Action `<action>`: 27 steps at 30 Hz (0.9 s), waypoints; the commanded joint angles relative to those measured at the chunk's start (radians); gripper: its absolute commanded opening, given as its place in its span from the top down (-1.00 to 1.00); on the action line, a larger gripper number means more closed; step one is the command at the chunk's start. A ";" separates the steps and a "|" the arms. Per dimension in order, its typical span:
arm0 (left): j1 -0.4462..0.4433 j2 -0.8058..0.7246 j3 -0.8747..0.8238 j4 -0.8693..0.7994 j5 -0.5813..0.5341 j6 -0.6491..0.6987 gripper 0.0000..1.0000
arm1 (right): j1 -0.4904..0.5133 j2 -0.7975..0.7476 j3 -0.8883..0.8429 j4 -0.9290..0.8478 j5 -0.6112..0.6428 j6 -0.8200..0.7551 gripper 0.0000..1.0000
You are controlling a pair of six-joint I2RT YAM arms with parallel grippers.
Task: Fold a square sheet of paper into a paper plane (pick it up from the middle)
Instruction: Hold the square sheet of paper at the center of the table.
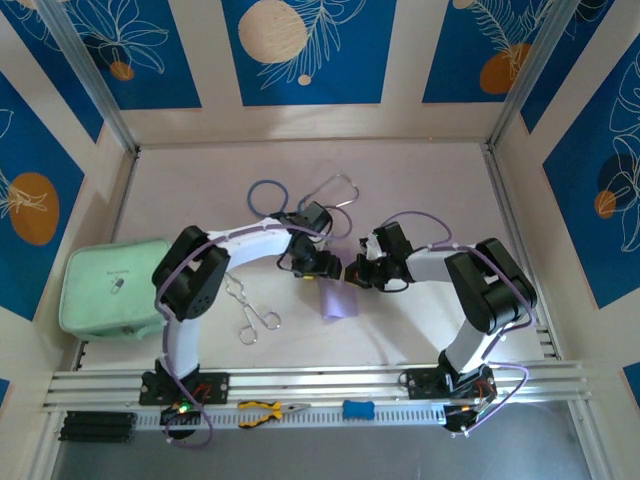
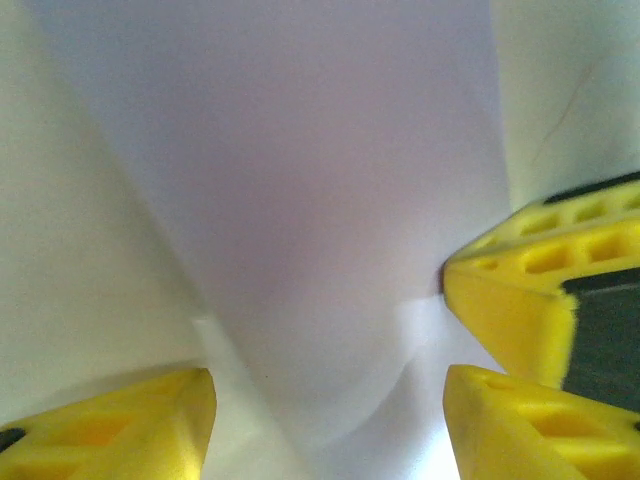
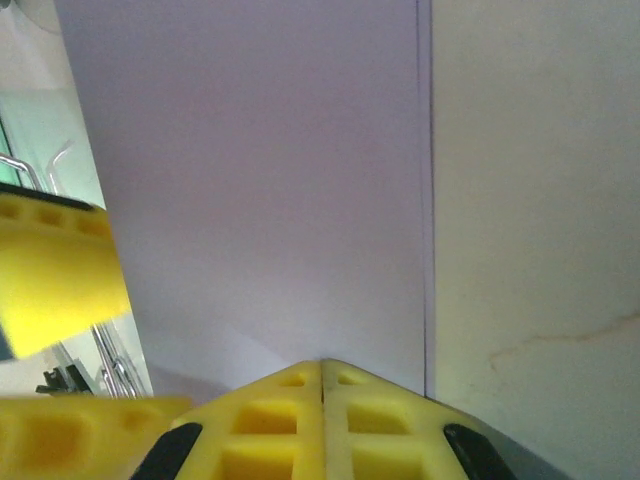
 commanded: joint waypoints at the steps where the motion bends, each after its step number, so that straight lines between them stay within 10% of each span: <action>1: 0.048 -0.120 -0.076 0.117 0.049 0.008 -0.21 | -0.019 0.051 -0.027 -0.067 0.063 -0.032 1.00; 11: 0.070 -0.145 -0.293 0.606 0.388 -0.162 0.94 | -0.018 0.056 -0.015 -0.094 0.075 -0.025 1.00; 27: 0.069 -0.042 -0.370 0.718 0.397 -0.199 1.00 | -0.016 0.059 -0.011 -0.107 0.078 -0.026 1.00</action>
